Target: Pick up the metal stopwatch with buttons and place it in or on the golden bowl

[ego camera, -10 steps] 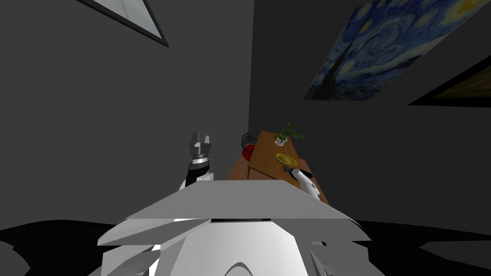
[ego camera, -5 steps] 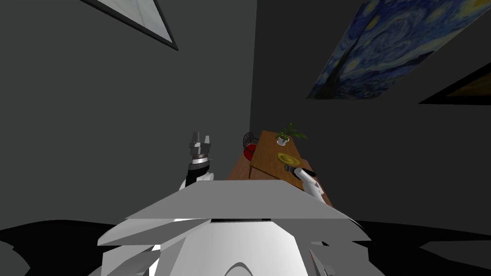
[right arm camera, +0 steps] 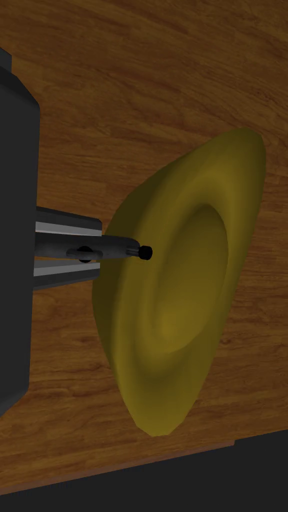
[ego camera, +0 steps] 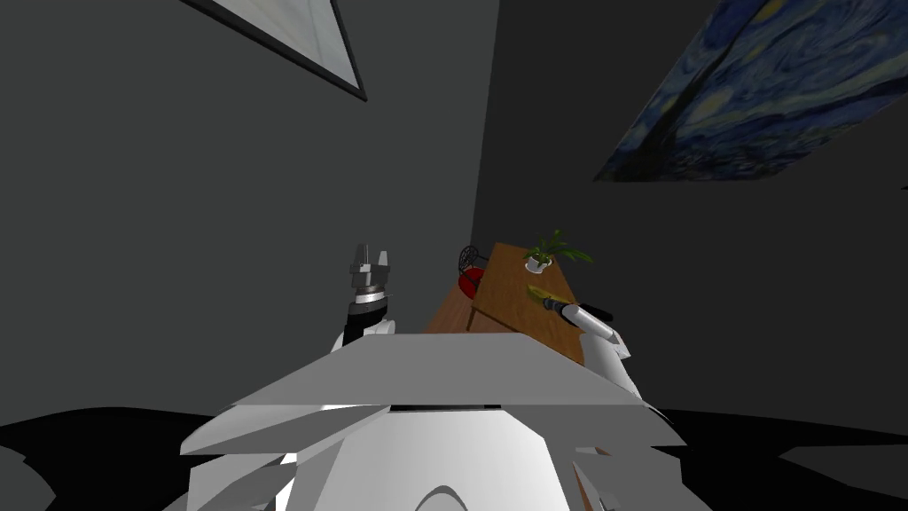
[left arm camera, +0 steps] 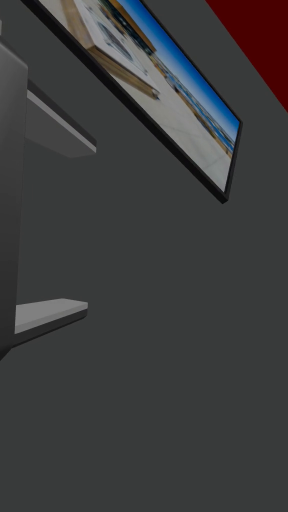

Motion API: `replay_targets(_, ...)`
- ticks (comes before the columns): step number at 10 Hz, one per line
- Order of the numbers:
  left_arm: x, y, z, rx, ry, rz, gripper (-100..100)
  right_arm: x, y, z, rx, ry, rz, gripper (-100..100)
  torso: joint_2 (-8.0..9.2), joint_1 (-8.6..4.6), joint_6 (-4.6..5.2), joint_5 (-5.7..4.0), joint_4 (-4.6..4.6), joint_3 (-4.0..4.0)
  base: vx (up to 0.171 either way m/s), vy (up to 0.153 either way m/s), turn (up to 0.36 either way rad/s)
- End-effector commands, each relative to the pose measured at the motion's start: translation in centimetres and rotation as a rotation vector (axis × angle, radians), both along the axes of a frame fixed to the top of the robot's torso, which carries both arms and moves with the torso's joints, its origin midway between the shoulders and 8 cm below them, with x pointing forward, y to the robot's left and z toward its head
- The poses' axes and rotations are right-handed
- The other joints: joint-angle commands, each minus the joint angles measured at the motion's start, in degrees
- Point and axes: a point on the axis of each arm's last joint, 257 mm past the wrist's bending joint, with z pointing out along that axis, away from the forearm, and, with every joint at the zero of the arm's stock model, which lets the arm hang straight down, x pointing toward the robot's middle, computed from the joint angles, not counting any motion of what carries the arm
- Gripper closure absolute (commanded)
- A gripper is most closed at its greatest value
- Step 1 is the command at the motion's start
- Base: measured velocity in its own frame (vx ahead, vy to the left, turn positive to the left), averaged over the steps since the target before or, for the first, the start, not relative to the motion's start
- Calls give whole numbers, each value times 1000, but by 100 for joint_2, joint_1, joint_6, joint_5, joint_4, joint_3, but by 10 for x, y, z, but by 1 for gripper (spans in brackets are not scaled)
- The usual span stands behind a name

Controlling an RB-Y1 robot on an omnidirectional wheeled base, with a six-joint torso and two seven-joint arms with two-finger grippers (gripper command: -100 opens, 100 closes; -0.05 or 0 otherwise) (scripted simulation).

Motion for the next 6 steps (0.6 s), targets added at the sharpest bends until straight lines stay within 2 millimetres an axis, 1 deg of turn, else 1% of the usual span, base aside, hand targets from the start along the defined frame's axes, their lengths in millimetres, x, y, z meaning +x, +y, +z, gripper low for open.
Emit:
replay_targets(1,0,0,0,0,0,0,0,-2,-22,23,-28,-30,-24,100,0,0,0,0,0,0,-8,75,132)
replay_targets(2,0,0,0,0,0,0,0,-2,-38,46,-51,-51,-43,100,6,-9,11,-3,-2,2,-4,75,140)
replay_targets(3,0,0,0,0,0,0,0,-2,-38,46,-51,-51,-43,100,7,-12,10,-3,-1,3,3,51,68)
replay_targets(4,0,0,0,0,0,0,0,-2,-57,74,-75,-77,-66,100,8,-18,16,-8,-3,3,0,63,145)
replay_targets(6,0,0,0,0,0,0,0,-3,-68,91,-81,-89,-83,100,3,-14,8,-3,-1,1,9,48,131)
